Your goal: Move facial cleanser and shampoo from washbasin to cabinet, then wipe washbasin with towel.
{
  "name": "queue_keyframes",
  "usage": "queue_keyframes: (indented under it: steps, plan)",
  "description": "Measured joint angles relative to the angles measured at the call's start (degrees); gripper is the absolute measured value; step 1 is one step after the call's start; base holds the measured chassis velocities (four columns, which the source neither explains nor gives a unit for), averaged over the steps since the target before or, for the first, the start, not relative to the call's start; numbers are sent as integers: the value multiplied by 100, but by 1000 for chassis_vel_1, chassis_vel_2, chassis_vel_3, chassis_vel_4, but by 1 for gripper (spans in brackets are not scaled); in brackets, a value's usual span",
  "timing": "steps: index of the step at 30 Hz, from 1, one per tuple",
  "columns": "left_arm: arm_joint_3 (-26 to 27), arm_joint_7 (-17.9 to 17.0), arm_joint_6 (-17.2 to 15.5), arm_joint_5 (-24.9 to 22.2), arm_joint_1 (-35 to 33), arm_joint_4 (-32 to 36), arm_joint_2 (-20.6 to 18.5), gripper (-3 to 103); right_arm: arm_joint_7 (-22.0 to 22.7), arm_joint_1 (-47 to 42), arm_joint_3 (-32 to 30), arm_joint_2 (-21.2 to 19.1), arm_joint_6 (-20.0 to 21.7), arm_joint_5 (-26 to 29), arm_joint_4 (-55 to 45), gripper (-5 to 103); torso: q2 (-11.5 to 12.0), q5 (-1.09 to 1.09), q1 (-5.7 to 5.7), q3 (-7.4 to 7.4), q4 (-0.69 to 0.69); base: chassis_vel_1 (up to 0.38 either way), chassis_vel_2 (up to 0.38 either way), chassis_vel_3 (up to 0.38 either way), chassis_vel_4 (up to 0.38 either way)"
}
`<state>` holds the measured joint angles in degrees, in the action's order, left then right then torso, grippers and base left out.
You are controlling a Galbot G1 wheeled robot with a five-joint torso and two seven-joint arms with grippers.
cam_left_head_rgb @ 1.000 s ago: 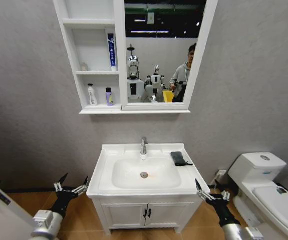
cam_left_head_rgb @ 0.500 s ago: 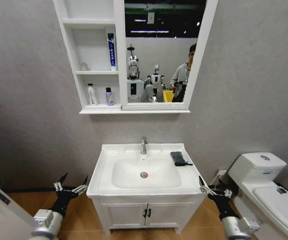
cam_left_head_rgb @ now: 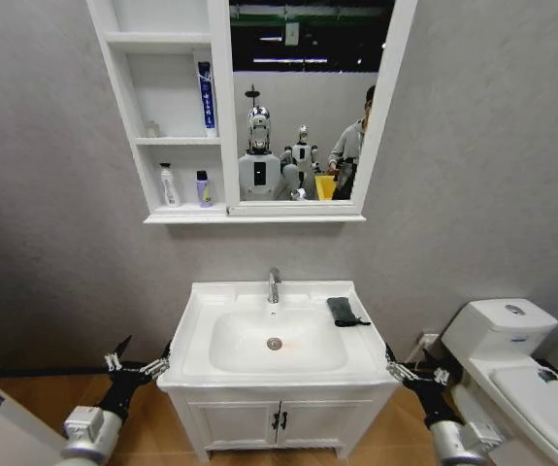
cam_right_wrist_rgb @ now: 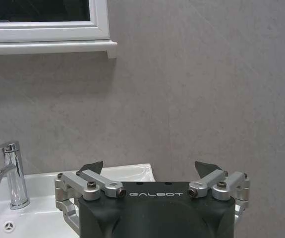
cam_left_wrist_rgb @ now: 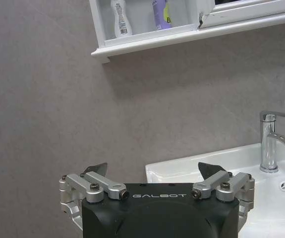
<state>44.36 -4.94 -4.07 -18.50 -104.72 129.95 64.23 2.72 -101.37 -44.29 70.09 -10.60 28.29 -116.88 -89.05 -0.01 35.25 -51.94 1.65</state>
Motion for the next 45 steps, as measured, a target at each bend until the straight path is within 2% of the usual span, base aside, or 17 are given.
queue_keyframes:
  steps: [4,11,18,20,24,25,27,28,30,31,33,34,36,37,39,43,45]
  plan:
    - [-1,-1,0,0,0,0,0,100,-89,131,24,-33,-200,-28,181,100,0,1,-1,0,0,0,0,0,0]
    - [-2,-1,-1,-1,-1,0,0,100,-116,128,58,-8,-254,-29,208,100,-1,1,-1,0,0,-41,13,25,-16]
    - [-2,0,-1,-1,-1,0,-1,100,299,100,113,129,-333,-332,211,100,-1,2,-1,0,0,-125,130,127,-130]
    - [-2,0,-1,-1,0,0,-1,100,529,137,111,35,-99,-302,151,100,0,0,2,0,3,-185,169,170,-201]
    - [-2,0,-1,-1,2,0,-2,100,655,300,104,-224,244,-173,96,100,3,1,10,-2,2,-162,128,132,-146]
    - [-2,0,-2,-1,1,0,-2,100,706,489,99,-515,516,-24,88,100,4,4,10,-3,-1,-65,81,17,-12]
    - [-2,0,-2,-1,1,0,-2,100,711,937,105,-1042,1017,397,161,100,2,-3,4,-1,0,-22,41,-17,-11]
    - [-2,0,-2,-1,1,0,-2,100,711,937,105,-1042,1017,397,161,100,2,-3,4,-1,0,0,0,0,0]
    - [-2,0,-2,-2,0,1,-2,100,677,1371,192,-1387,1561,1001,318,100,0,3,0,0,-1,34,-11,-5,17]
    - [-2,0,-2,-2,0,1,-2,100,677,1371,192,-1387,1561,1001,318,100,0,3,0,0,-1,68,-21,-10,35]
    - [-2,0,-2,-1,-1,1,-1,100,656,1793,351,-1643,2136,1578,562,100,-1,0,-4,1,-1,51,-35,-41,42]
    - [-2,0,-2,-1,-1,1,-1,100,656,1793,351,-1643,2136,1578,562,100,-1,0,-4,1,-1,51,-34,-35,50]
    - [-2,0,-2,-2,-1,0,-1,100,712,2124,533,-1814,2569,2020,815,100,-1,2,-3,1,0,0,0,0,0]
    - [-2,0,-2,-2,-1,0,-1,100,712,2124,533,-1814,2569,2020,815,100,-1,2,-3,1,0,0,0,0,0]
    - [-3,0,-2,-2,0,1,-1,100,744,2464,712,-1966,2958,2341,1150,100,-1,0,0,0,0,0,0,0,0]
    - [-3,0,-2,-2,0,0,-1,100,729,2839,1032,-2062,3096,2415,1544,100,0,1,2,0,1,0,0,0,0]
    - [-3,0,-1,-2,0,0,-1,100,638,3266,1421,-2082,3089,2328,1967,100,0,1,2,-1,0,0,0,0,0]
